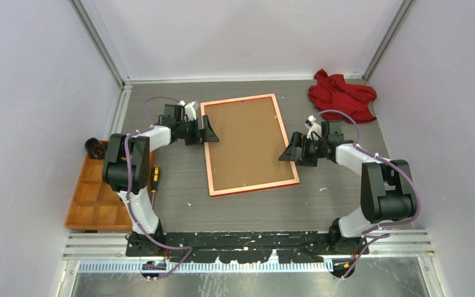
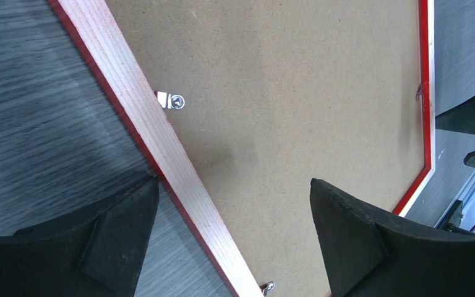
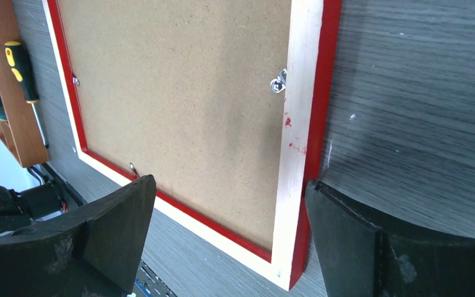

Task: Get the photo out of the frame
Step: Turn over the photo frame at the center of the board, then pick up the screwdriver from the center of the board.

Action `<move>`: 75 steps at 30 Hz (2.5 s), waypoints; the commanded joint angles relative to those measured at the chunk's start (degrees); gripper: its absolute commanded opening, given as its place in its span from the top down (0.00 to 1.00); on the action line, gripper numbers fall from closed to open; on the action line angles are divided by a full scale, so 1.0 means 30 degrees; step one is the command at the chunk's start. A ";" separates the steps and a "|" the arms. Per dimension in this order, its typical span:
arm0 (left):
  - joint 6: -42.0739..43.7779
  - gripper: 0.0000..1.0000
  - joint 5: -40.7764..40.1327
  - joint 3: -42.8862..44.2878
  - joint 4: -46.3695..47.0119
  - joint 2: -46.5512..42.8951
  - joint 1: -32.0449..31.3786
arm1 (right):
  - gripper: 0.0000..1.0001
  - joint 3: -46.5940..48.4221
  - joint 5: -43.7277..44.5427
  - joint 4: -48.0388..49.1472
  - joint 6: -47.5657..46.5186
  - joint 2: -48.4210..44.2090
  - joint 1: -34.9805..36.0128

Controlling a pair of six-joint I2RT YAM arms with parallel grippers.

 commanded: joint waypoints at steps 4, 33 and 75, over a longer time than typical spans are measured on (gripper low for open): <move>0.0263 0.06 -0.0433 0.0319 -0.1024 -0.0455 0.0191 | 0.06 0.0772 0.0124 0.0781 0.0061 -0.0087 0.0008; 0.0078 0.06 -0.1034 0.4315 -0.1628 0.1678 -0.0727 | 0.06 0.0285 -0.2973 0.1775 0.0529 -0.0999 0.0172; 1.3884 0.00 -1.1008 -0.4705 -1.3370 -1.4006 0.1557 | 0.05 0.1593 -0.5184 -0.0976 -0.1990 -0.4654 -0.0105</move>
